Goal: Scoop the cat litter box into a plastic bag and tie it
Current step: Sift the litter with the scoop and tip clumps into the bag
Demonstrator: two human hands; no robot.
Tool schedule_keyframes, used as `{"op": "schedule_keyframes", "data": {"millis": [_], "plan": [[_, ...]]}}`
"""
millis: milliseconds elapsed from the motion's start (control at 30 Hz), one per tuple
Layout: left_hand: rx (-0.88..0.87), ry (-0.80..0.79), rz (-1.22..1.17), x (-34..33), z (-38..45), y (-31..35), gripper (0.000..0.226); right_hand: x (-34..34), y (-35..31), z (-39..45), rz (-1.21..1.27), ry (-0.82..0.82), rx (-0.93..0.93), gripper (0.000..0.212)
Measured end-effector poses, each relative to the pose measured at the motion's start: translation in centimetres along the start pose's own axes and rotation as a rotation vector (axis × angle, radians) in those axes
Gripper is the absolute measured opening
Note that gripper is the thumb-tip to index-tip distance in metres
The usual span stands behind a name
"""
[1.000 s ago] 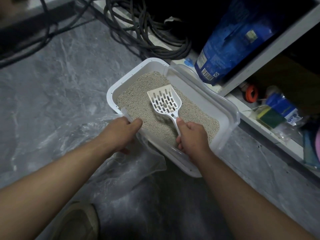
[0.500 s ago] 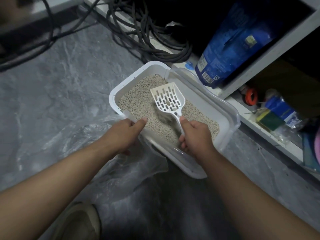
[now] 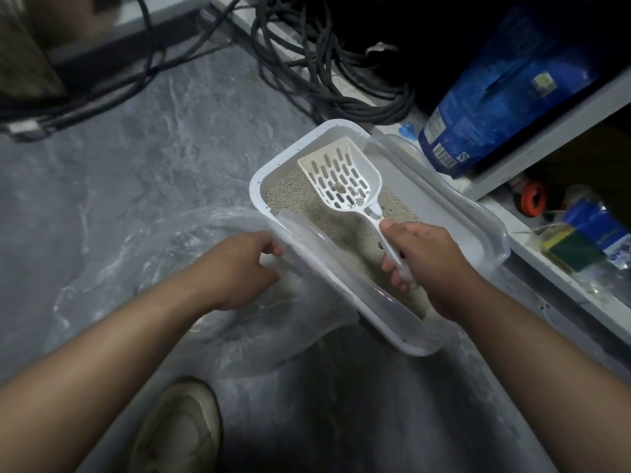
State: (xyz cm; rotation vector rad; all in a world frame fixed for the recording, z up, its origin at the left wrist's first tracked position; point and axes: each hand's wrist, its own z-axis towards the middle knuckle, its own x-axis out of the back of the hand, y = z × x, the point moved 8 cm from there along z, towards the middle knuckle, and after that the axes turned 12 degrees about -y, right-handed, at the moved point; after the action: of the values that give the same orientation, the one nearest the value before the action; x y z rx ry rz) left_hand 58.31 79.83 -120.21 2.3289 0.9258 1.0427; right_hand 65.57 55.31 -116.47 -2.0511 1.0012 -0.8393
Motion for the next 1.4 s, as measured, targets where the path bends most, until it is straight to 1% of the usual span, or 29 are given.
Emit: {"op": "schedule_keyframes", "data": {"millis": [67, 167, 300, 500, 600, 700, 800, 900, 967, 1067, 1167, 1233, 1300, 1400], "plan": [[-0.003, 0.004, 0.010, 0.5, -0.1, -0.7, 0.032, -0.6, -0.4, -0.3, 0.022, -0.026, 0.005, 0.037], [-0.028, 0.023, 0.043, 1.1, -0.4, -1.3, 0.034, -1.9, -1.0, -0.9, 0.051, -0.099, 0.010, 0.036], [-0.043, 0.058, 0.040, 1.7, -0.7, -2.2, 0.036, -3.6, -1.2, -1.8, -0.005, -0.185, 0.021, 0.038], [-0.079, 0.030, 0.017, 1.5, -0.8, -2.1, 0.062, -5.6, -0.4, -2.6, -0.065, -0.225, 0.027, 0.037], [-0.096, -0.009, -0.004, 1.3, -0.7, -2.0, 0.065, -6.1, 0.1, -2.8, -0.099, -0.229, 0.019, 0.036], [-0.071, 0.020, -0.033, 1.9, -0.8, -2.5, 0.064, -6.6, 0.7, -3.1, -0.193, -0.248, 0.005, 0.035], [0.015, 0.030, 0.021, 2.1, -1.0, -3.6, 0.070, -7.4, 1.6, -3.2, -0.268, -0.263, -0.011, 0.033], [0.119, 0.006, 0.104, 1.6, -1.1, -4.6, 0.093, -7.9, 2.4, -3.0, -0.392, -0.260, 0.006, 0.031], [0.146, 0.006, 0.163, 1.3, -1.1, -4.8, 0.101, -8.3, 2.9, -2.8, -0.511, -0.249, 0.025, 0.031], [0.160, -0.007, 0.284, 0.4, -0.9, -4.9, 0.095, -9.1, 3.4, -2.5, -0.665, -0.231, 0.081, 0.030], [0.192, -0.056, 0.390, -0.8, -0.6, -5.3, 0.090, -10.3, 3.7, -2.1, -0.837, -0.248, 0.118, 0.024], [0.216, -0.099, 0.454, -1.7, -0.3, -5.6, 0.094, -10.8, 4.0, -1.9, -0.939, -0.258, 0.122, 0.020], [0.241, -0.139, 0.488, -2.3, -0.1, -6.0, 0.098, -11.0, 3.8, -2.1, -0.990, -0.241, 0.144, 0.026], [0.279, -0.172, 0.533, -2.9, 0.2, -6.5, 0.107, -11.1, 3.4, -2.3, -1.035, -0.207, 0.174, 0.026]]}}
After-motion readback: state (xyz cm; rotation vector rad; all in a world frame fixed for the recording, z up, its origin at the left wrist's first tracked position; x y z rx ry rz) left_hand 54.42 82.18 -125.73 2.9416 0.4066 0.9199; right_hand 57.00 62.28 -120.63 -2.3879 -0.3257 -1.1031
